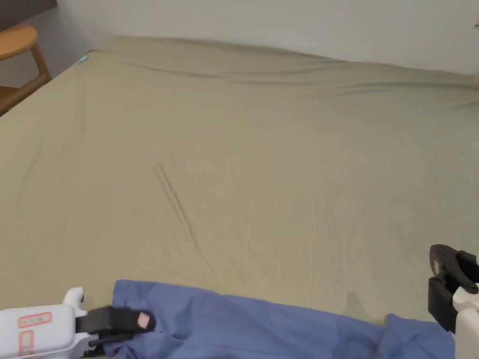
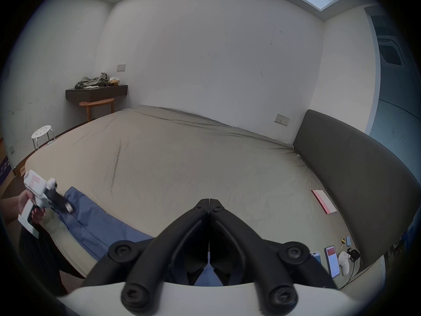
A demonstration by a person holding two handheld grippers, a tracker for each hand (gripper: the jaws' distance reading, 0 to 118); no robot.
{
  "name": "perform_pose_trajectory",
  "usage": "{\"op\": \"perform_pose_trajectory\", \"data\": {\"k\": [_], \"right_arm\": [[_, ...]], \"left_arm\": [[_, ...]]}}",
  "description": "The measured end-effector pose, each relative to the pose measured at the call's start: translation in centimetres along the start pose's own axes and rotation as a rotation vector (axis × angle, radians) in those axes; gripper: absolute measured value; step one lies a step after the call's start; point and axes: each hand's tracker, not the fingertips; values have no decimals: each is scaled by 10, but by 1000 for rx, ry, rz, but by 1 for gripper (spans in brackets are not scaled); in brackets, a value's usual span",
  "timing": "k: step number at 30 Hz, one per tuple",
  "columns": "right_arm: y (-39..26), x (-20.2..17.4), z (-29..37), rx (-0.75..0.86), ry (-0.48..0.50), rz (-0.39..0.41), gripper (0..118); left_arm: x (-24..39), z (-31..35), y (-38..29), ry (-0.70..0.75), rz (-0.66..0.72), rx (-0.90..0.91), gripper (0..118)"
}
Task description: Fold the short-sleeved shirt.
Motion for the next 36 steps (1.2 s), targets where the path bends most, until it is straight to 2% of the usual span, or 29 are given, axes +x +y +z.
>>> {"op": "perform_pose_trajectory", "data": {"k": [1,2,3,4,7,15,17,23,26,30,36], "right_arm": [[0,-1,1,3,1,0,2],[0,-1,2,4,1,2,2],[0,-1,3,4,0,4,2],[0,-1,5,3,-1,5,2],[-2,1,9,2,-1,6,2],[-3,2,18,3,-13,14,2],[-1,3,20,6,-16,14,2],[3,8,26,17,-26,13,2],[4,13,29,25,-35,6,2],[3,17,32,33,-42,-12,2],[0,18,31,29,-33,-42,2]], "left_arm": [[2,-8,-4,147,-66,-22,12],[-6,-6,-7,42,-63,-34,11],[-5,-6,-7,-116,32,-6,11],[-6,-1,-5,-30,59,34,11],[6,2,-10,25,-56,41,11],[27,23,-6,193,-187,114,11],[33,22,-5,280,-242,112,11],[49,36,-2,266,-285,139,11],[53,55,4,346,-324,194,11],[48,89,12,382,-266,264,11],[101,83,-5,448,-405,267,11]]}}
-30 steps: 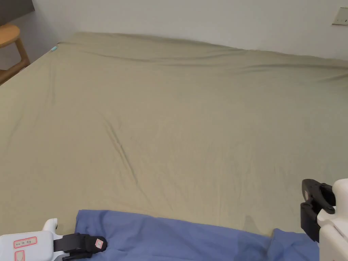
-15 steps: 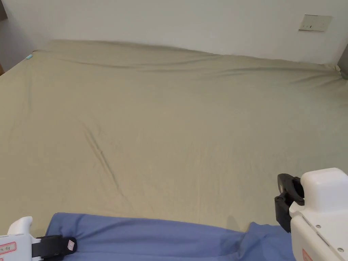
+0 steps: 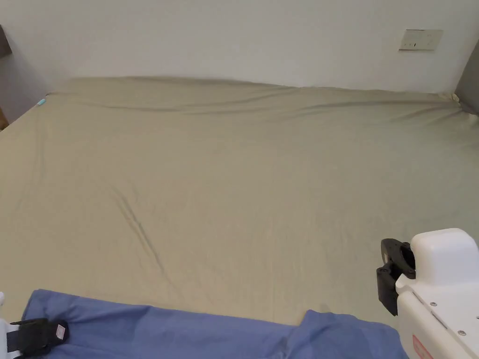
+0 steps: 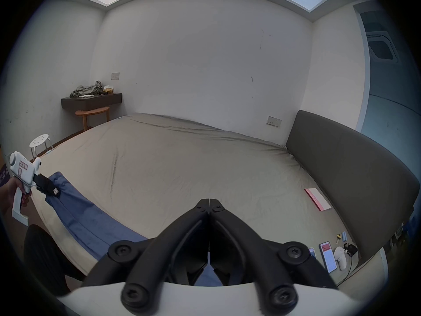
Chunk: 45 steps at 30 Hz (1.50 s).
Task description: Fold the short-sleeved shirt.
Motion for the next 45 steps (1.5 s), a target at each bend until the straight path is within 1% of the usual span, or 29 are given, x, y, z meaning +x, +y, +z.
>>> {"op": "perform_pose_trajectory", "data": {"k": [3,7,8,12,16,18,21,23,24,25,26,27,28,29,30,32,33,34,35,36,37,39,40,42,45], "right_arm": [[-2,0,3,2,8,1,2],[-3,5,9,10,4,1,2],[-3,8,11,11,2,-4,2],[-7,17,15,13,-5,-26,2],[-12,25,18,10,-8,-37,2],[-15,30,19,6,-11,-42,2],[-19,38,19,-2,-20,-50,2],[-22,43,19,-8,-26,-57,2],[-23,45,18,-11,-30,-62,2],[-24,47,18,-14,-33,-66,2],[-25,49,17,-16,-36,-70,2],[-26,50,17,-18,-38,-75,2],[-26,51,16,-21,-39,-78,2],[-27,51,15,-22,-39,-80,2],[-27,51,14,-23,-39,-82,2],[-27,51,14,-24,-37,-85,2],[-27,51,14,-23,-35,-86,2],[-27,50,14,-21,-33,-86,2],[-27,49,14,-20,-31,-85,2],[-27,48,14,-18,-28,-81,2],[-26,47,14,-18,-27,-78,2],[-26,45,14,-18,-23,-77,2],[-26,44,15,-17,-22,-77,2],[-25,42,16,-15,-19,-73,2],[-25,41,16,-15,-16,-67,2]], "left_arm": [[39,0,2,-15,-11,-10,11],[93,-11,-1,-50,-122,-39,11],[105,-16,-4,-60,-126,-54,11],[147,-53,-15,-81,-171,-112,11],[184,-100,-38,-64,-224,-204,11],[195,-121,-50,-18,-257,-243,11],[207,-146,-68,5,-258,-289,12],[212,-156,-76,53,-265,-298,14],[219,-156,-80,43,-268,-288,23],[220,-154,-81,-21,-253,-284,45],[223,-154,-83,-120,-211,-296,75],[226,-153,-82,-186,-187,-301,110],[231,-148,-83,-272,-128,-342,118],[231,-140,-81,-311,-75,-283,114],[235,-135,-80,-348,-39,-264,113],[230,-115,-71,-345,-22,-183,112],[228,-107,-67,-332,-26,-149,104],[226,-99,-63,-290,-55,-109,89],[224,-93,-59,-241,-91,-72,65],[215,-93,-56,-169,-141,-18,31],[212,-91,-54,-113,-181,8,17],[208,-91,-55,-6,-281,56,4],[208,-94,-59,40,-330,70,0],[209,-103,-69,109,-405,88,0],[213,-125,-82,91,-413,62,0]]}}
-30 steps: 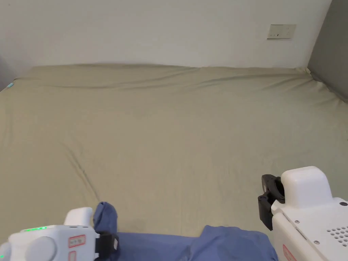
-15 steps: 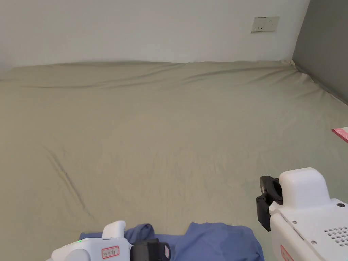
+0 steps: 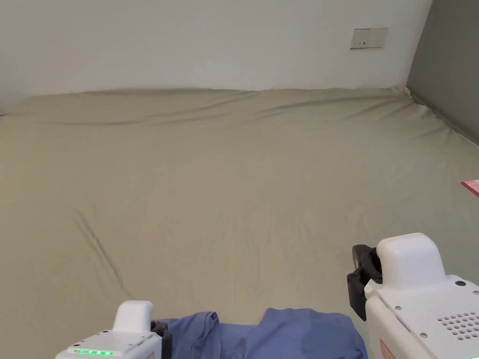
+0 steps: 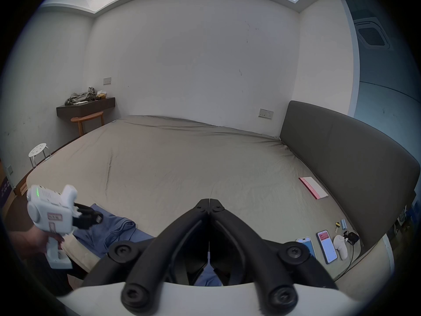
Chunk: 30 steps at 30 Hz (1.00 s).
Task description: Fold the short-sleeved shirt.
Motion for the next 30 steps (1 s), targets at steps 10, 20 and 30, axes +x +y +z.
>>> {"op": "perform_pose_trajectory", "data": {"k": [10,20,30], "right_arm": [[-1,3,5,-10,-13,12,2],[-2,-2,2,-23,-3,22,2],[3,-10,0,-14,16,29,2]], "left_arm": [[96,-32,-43,46,-319,-13,0],[72,5,-24,-403,0,36,0],[-93,33,-7,-326,326,52,72]]}}
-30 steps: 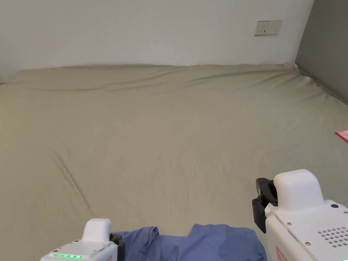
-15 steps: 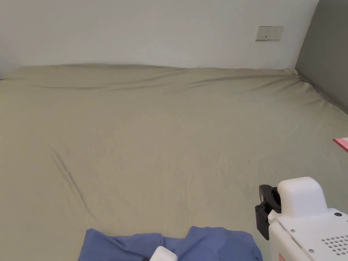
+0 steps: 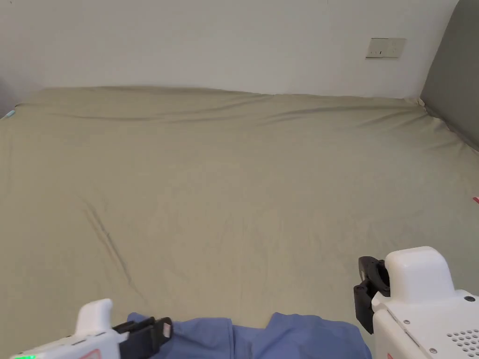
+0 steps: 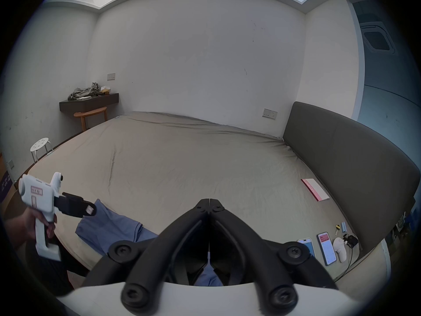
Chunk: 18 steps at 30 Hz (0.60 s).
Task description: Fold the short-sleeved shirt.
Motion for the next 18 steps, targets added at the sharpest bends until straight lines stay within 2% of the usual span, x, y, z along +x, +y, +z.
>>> {"op": "perform_pose_trajectory", "data": {"k": [1,2,3,9,12,14,16,17,18], "right_arm": [[0,-1,0,0,2,2,2],[0,-2,-1,0,3,4,2],[0,-3,-1,-2,4,8,2],[-1,-5,-6,-17,3,12,2],[-1,-8,-8,-23,5,17,2],[0,-10,-8,-25,8,23,2],[0,-12,-9,-27,9,27,2],[1,-12,-10,-27,10,27,2],[1,-13,-10,-27,12,26,2]], "left_arm": [[-16,2,2,8,27,-34,93],[-29,4,3,-1,54,-57,105],[-45,6,3,-26,89,-77,111],[-111,0,-5,-127,358,-161,112],[-124,-22,-17,-268,512,-205,112],[-108,-33,-25,-387,565,-196,112],[-97,-49,-29,-434,621,-224,108],[-87,-54,-31,-441,636,-223,100],[-80,-61,-33,-405,624,-241,70]]}}
